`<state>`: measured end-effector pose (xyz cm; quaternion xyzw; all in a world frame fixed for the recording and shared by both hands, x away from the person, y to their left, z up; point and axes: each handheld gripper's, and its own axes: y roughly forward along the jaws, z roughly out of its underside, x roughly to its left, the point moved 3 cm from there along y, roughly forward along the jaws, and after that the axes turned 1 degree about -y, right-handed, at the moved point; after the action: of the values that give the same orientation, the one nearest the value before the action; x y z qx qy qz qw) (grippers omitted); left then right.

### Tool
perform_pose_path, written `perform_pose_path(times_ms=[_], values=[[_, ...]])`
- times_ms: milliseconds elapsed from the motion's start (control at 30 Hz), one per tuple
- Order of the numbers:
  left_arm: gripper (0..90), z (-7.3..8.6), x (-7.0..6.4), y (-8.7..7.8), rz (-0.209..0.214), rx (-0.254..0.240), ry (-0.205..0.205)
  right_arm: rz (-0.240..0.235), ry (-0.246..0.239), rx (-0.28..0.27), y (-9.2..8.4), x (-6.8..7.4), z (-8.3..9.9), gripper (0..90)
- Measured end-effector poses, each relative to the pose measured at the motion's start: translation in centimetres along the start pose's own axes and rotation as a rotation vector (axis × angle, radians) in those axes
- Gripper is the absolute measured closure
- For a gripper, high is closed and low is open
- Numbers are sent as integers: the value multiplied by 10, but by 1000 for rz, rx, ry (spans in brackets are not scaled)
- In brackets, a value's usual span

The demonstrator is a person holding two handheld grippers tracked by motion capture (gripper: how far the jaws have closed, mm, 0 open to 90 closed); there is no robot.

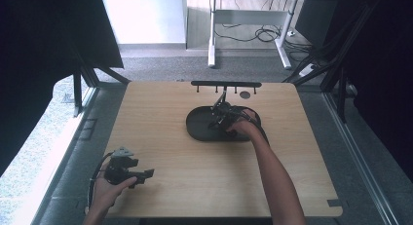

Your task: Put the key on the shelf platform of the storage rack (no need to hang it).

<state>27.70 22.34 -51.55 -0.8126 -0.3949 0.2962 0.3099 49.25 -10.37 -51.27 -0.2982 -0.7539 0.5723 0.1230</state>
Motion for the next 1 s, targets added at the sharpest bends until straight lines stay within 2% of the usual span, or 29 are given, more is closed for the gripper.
perform_pose_path(times_ms=[467,567,867,1000], values=[[203,0,0,0,-2,2,-5,6,52,-2,17,-8,15,491],[203,0,0,0,-2,2,-5,16,64,-10,17,-9,15,491],[203,0,0,0,-2,1,-5,5,84,-17,18,-11,16,485],[203,0,-1,0,-2,2,-5,18,85,-20,19,-11,17,441]])
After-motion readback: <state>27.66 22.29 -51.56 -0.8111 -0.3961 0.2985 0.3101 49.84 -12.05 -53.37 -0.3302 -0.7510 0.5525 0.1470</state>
